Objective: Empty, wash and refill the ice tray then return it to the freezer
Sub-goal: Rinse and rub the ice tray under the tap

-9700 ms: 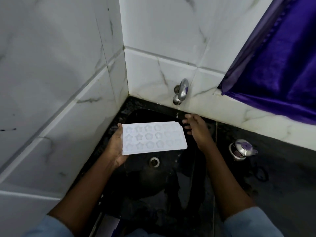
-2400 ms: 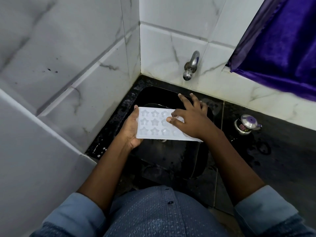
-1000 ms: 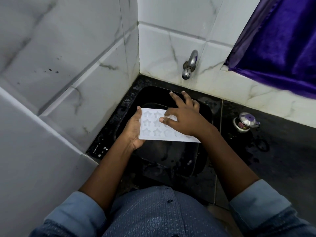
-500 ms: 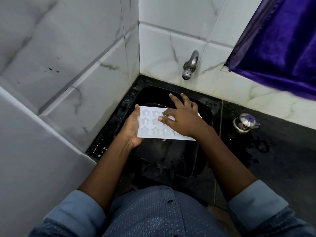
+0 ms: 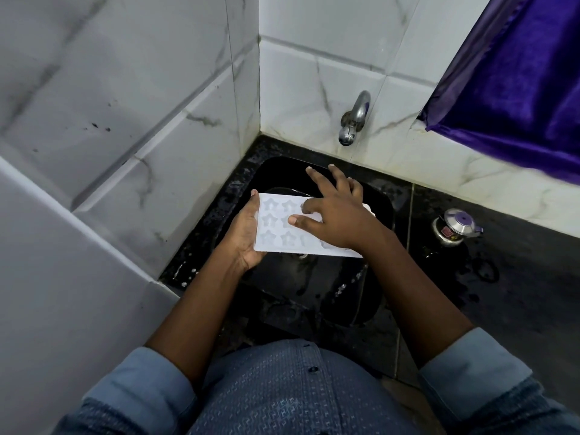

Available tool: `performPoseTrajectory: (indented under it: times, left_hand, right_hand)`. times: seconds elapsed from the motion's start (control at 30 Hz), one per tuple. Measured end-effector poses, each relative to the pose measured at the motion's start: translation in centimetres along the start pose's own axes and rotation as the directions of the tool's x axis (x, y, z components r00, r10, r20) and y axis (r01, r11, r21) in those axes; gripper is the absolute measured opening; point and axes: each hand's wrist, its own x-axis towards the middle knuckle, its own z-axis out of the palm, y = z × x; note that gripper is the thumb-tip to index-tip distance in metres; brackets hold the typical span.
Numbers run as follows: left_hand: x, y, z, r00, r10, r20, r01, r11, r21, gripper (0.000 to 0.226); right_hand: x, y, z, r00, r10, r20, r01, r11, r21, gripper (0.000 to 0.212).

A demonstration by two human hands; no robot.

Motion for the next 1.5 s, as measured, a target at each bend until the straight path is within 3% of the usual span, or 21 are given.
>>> performPoseTrajectory:
  times: [0.23,0.4,0.57,1.5]
  left_hand:
    - [0.1,0.5,-0.2,1.0,0.003,0.005,-0.003,1.0,-0.018,0.076]
    - [0.2,0.3,0.1,1.0,0.008,-0.013,-0.009,1.0,-0.013,0.078]
    - [0.4,0.3,-0.1,1.0,0.017,-0.021,-0.017,0.999,-0.027,0.077]
    - [-0.2,0.2,-0.5,0.999,0.027,-0.016,-0.027,1.0,-0.002,0.078]
  right_hand:
    - [0.0,1.3,-0.3,1.0,0.0,-0.001,0.0,0.999,0.035,0.051]
    - [0.2,0.7,-0.4,0.999,-0.032,-0.01,0.032,0.999,0.032,0.071]
    - [0.3,0.6,-0.8,1.0,0.027,0.007,-0.027,0.999,0.028,0.053]
    - [-0.4,-0.5,-0.4,1.0,0.027,-0.002,-0.027,0.999,0.03,0.05]
